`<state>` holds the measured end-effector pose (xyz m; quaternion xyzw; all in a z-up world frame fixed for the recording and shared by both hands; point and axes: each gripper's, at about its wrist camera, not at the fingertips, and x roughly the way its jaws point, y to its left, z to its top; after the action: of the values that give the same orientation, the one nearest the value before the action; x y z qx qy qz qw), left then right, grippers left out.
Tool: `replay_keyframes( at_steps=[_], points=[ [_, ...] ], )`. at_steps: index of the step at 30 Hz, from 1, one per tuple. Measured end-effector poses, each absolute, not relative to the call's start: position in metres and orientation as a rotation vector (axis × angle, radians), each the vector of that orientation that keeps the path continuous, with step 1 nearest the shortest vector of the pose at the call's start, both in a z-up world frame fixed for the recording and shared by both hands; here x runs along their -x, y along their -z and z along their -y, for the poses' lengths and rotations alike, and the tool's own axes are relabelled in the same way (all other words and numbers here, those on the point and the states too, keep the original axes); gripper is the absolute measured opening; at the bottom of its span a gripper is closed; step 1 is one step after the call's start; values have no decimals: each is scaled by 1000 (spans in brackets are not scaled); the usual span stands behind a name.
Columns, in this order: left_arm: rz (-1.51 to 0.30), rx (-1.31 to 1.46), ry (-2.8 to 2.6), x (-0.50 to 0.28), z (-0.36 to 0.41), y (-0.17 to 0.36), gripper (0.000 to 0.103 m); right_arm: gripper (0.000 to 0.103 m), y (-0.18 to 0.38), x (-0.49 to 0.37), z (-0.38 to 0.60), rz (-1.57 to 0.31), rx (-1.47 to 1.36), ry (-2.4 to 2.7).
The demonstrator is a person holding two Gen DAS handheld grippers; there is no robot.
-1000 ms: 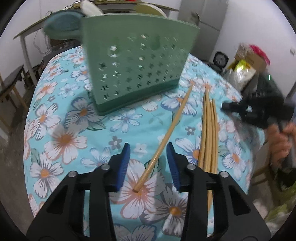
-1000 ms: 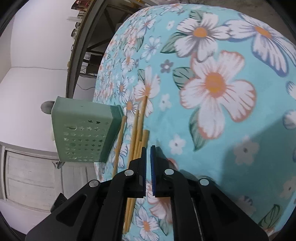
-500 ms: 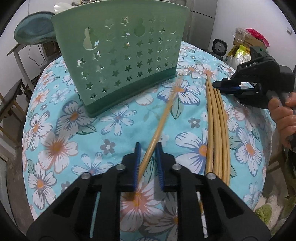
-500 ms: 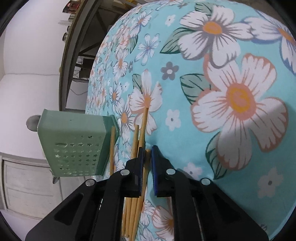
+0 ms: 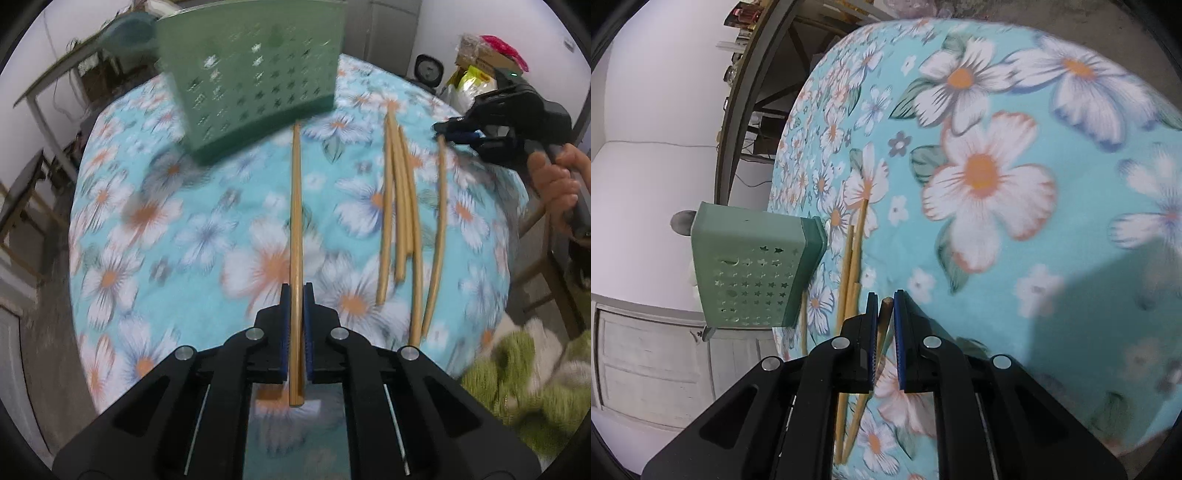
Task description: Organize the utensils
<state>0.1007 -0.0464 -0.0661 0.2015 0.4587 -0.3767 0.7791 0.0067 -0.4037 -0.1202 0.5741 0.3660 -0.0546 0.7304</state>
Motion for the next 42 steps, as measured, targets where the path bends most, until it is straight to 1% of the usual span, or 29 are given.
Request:
replay_keyframes(
  at_steps=[4, 6, 7, 8, 10, 14, 20, 28, 34, 36, 39, 42],
  points=[
    [-1028, -386, 801, -104, 29, 61, 7, 10, 116, 1, 410, -803, -1242, 140],
    [-1022, -366, 805, -106, 28, 56, 12, 11, 115, -1, 410, -810, -1240, 135],
    [-1008, -350, 811, -108, 29, 51, 17, 11, 114, -2, 410, -815, -1232, 136],
    [-997, -335, 820, -109, 31, 47, 19, 15, 114, -3, 410, -822, -1228, 137],
    [-981, -314, 837, -114, 39, 41, 20, 25, 116, -5, 410, -834, -1234, 129],
    [-955, -332, 831, -127, 63, 38, 23, 29, 115, -6, 407, -846, -1210, 131],
    [-948, -352, 803, -160, 101, 50, 23, 31, 115, -9, 403, -853, -1198, 131],
    [-943, -404, 753, -187, 146, 71, 23, 31, 118, -15, 402, -856, -1198, 119],
    [-905, -418, 704, -195, 166, 79, 22, 31, 119, -15, 402, -849, -1195, 115],
    [-887, -423, 693, -194, 169, 80, 19, 30, 120, -14, 402, -847, -1196, 113],
    [-869, -422, 692, -191, 172, 80, 8, 29, 120, -12, 401, -844, -1194, 113],
    [-866, -416, 693, -190, 177, 78, 6, 29, 121, -11, 402, -841, -1200, 110]
  ],
)
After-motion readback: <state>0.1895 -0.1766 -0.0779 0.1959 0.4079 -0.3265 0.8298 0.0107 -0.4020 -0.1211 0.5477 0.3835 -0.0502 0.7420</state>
